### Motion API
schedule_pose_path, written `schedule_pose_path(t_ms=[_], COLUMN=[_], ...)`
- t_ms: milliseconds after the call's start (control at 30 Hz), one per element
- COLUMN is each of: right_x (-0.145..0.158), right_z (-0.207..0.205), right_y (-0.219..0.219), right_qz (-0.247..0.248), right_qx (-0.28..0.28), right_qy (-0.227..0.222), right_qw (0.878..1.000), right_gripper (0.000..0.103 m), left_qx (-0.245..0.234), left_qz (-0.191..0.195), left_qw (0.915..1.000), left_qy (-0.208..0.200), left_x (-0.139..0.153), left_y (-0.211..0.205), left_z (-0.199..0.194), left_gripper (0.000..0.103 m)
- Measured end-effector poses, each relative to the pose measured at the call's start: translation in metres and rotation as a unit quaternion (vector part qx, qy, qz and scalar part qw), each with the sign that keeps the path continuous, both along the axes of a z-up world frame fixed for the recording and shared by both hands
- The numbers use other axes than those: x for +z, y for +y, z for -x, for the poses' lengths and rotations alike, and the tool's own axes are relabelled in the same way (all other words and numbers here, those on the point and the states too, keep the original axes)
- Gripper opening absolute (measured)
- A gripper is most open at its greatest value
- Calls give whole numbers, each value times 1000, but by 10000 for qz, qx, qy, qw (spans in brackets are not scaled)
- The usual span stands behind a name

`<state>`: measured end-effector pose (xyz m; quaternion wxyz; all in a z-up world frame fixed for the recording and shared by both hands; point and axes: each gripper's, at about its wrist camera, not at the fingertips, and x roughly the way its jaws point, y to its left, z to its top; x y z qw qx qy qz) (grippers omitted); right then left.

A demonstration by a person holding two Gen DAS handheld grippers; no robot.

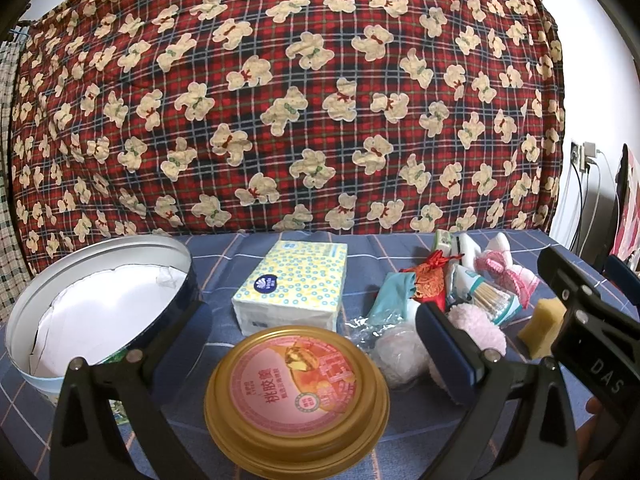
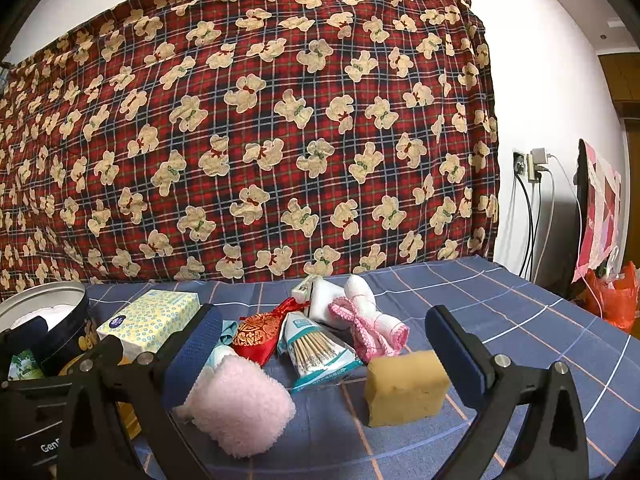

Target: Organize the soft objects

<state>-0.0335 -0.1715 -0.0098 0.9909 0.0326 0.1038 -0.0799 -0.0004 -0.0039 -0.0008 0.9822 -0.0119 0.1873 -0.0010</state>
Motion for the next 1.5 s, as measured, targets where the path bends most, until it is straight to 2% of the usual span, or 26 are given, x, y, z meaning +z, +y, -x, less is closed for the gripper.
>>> schedule_pose_path(t_ms=[1000, 1133, 1267, 1400, 1500], right_x=[-4, 0, 1, -3, -6], right_z=[0, 0, 7, 12, 15], right_y=[-3, -13, -32, -70, -106], right_qz=[-51, -139, 56, 157, -33], right_qx=[-49, -68, -229, -358, -448], right_qy=[40, 88, 101, 385, 682], right_qw=[10000, 9998, 9997, 9985, 9967], right_gripper=[103, 103, 103, 103, 103], left_qx=[-1, -21, -235, -596, -809], left_qz=[-14, -71, -55, 92, 59], left_qw=[10000, 10000, 9997, 9981, 9966], left_qy=[35, 41, 36, 86, 137], left_x=[-3, -4, -6, -7, 0], left_y=[4, 3, 4, 0, -15], left_z=[-2, -2, 2, 10, 11], left_gripper=[103, 103, 103, 103, 103])
